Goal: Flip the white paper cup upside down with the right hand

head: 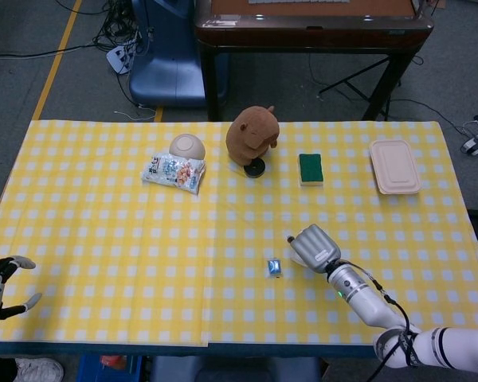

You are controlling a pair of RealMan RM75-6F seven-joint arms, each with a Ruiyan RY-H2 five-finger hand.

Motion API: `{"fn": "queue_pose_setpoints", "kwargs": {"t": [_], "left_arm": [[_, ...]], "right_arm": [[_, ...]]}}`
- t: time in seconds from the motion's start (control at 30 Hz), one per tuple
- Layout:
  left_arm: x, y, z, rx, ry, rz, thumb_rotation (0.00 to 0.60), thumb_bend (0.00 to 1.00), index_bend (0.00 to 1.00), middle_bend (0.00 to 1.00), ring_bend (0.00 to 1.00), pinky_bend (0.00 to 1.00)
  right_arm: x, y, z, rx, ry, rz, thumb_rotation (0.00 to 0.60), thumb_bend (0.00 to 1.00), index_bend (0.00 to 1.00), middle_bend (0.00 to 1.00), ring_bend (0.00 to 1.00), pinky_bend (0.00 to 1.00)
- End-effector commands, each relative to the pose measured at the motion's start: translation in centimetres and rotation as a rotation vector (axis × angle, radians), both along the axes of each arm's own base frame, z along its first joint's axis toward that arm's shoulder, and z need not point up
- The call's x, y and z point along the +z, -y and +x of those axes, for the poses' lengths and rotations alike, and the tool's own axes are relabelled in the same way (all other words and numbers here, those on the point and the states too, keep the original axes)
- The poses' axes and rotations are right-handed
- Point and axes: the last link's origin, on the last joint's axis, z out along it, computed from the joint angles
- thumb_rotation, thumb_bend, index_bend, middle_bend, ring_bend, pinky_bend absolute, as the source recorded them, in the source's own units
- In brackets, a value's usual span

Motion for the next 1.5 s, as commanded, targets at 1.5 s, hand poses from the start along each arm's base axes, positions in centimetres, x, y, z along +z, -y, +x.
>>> {"fn": "queue_pose_setpoints", "kwargs": {"t": [1.5], "left_arm": [[-0.2,0.0,0.1,-0.002,-0.007,-0.008,0.6,0.17,0.47,0.36,0.32,0.44]], "right_arm": [[4.5,-1.3,-2.2,-0.344,1.057,0.29,0.6,0.0,0.44,1.0,1.0,1.0]]}}
